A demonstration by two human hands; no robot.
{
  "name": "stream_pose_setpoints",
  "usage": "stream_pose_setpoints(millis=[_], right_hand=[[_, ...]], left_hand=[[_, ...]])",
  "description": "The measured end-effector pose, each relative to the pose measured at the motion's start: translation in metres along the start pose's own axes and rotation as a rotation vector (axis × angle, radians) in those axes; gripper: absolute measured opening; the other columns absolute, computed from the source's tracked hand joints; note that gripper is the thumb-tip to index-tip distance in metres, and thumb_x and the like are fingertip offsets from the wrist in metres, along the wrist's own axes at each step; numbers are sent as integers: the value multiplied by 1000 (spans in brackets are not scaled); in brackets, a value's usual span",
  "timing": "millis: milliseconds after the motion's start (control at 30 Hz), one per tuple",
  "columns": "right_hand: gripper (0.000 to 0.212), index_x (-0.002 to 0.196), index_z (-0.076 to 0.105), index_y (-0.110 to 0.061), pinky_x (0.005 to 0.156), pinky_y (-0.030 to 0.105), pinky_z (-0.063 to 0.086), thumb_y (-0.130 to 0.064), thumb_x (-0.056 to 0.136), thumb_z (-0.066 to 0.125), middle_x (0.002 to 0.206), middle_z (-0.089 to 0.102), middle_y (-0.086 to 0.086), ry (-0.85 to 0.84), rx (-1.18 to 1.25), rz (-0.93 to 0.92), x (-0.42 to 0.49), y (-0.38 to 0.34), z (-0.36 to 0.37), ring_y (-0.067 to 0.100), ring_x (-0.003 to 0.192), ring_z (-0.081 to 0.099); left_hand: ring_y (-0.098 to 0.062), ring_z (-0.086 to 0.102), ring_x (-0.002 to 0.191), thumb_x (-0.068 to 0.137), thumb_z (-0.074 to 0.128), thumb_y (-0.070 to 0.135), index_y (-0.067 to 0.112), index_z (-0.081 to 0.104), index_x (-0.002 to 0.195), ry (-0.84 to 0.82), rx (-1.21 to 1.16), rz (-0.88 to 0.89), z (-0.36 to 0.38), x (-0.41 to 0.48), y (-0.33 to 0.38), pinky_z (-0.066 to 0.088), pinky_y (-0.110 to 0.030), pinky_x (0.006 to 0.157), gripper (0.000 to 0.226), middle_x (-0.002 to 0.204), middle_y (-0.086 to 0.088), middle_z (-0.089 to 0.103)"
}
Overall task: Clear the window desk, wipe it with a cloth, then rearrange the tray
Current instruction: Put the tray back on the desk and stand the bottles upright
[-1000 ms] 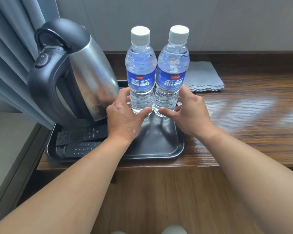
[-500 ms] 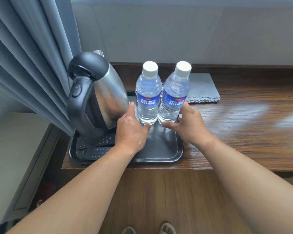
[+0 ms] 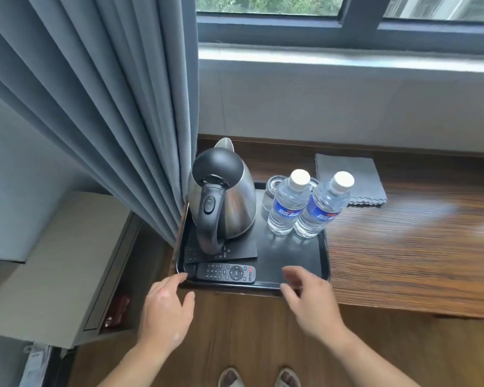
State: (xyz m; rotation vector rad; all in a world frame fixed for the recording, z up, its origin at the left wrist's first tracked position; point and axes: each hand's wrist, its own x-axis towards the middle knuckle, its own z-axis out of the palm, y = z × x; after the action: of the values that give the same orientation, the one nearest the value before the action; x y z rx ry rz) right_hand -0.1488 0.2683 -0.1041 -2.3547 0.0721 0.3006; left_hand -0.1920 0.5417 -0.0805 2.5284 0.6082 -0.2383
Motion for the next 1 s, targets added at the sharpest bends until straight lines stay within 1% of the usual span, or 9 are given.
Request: stream_pose_setpoints(millis=[67, 167, 267, 433, 567, 700, 767, 900, 1000], right_hand=[[32, 121, 69, -27, 96, 31, 50, -32, 90, 71, 106, 75, -12, -69, -79, -22, 6, -16, 21, 9, 100, 67], [28, 119, 66, -32, 95, 37, 46, -40, 93, 62, 105, 74, -12, -95, -200, -24, 18, -34, 33, 18, 104, 64], [27, 119, 66, -32, 94, 38, 43, -41, 94, 59, 103, 74, -12, -105, -222, -3, 26, -42, 40, 20, 106, 63], [28, 113, 71, -30, 92, 38, 50, -45, 92, 59, 92, 73, -9, -105, -180, 58, 27, -32, 28, 22, 97, 66], [29, 112, 73, -27, 89, 35, 51, -43, 90, 62, 98, 75, -7, -64, -237, 120, 27, -13, -4, 22, 99, 66], [25, 91, 67, -23, 76, 36, 51, -44, 85, 56, 89, 73, -5, -63, -343, 188, 27, 5, -29, 26, 91, 64], [25, 87, 64, -21, 73, 36, 50, -44, 83, 54, 86, 72, -3, -58, -389, 202, 27, 12, -35, 26, 90, 64], [28, 89, 65, -23, 73, 35, 48, -48, 88, 53, 87, 73, -3, -27, -453, 189, 24, 19, -39, 25, 92, 64], [28, 100, 67, -27, 79, 36, 47, -49, 90, 55, 90, 73, -3, -1, -497, 144, 23, 14, -41, 25, 96, 63]], left_hand=[[-21, 57, 122, 92, 72, 23, 17, 65, 134, 8, -23, -20, 0, 6, 3, 46, -37, 106, 43, 127, 1, 68], [-20, 59, 119, 93, 69, 24, 20, 63, 137, -3, -59, -15, 3, 10, 13, 49, -38, 104, 45, 125, 0, 68], [-23, 61, 115, 91, 69, 22, 22, 63, 138, -20, -110, -54, 8, 15, 19, 52, -39, 101, 47, 122, -3, 69], [-25, 62, 113, 89, 67, 23, 22, 62, 139, -70, -135, -79, 19, 9, 36, 50, -39, 102, 50, 114, -6, 71], [-21, 56, 120, 92, 64, 25, 25, 58, 142, -160, -121, -17, 35, -4, 62, 45, -33, 106, 50, 124, 0, 67], [-18, 55, 118, 92, 61, 25, 27, 57, 141, -213, -130, 38, 52, -9, 89, 43, -29, 104, 49, 124, 3, 66], [-17, 56, 115, 92, 61, 25, 26, 57, 140, -226, -127, 63, 57, -10, 96, 43, -28, 103, 48, 123, 4, 67], [-18, 57, 114, 90, 62, 23, 25, 60, 136, -237, -137, 78, 62, -10, 101, 43, -29, 103, 47, 121, 6, 68], [-18, 59, 114, 88, 65, 22, 24, 62, 134, -232, -142, 70, 55, -7, 92, 45, -30, 104, 46, 121, 7, 69]])
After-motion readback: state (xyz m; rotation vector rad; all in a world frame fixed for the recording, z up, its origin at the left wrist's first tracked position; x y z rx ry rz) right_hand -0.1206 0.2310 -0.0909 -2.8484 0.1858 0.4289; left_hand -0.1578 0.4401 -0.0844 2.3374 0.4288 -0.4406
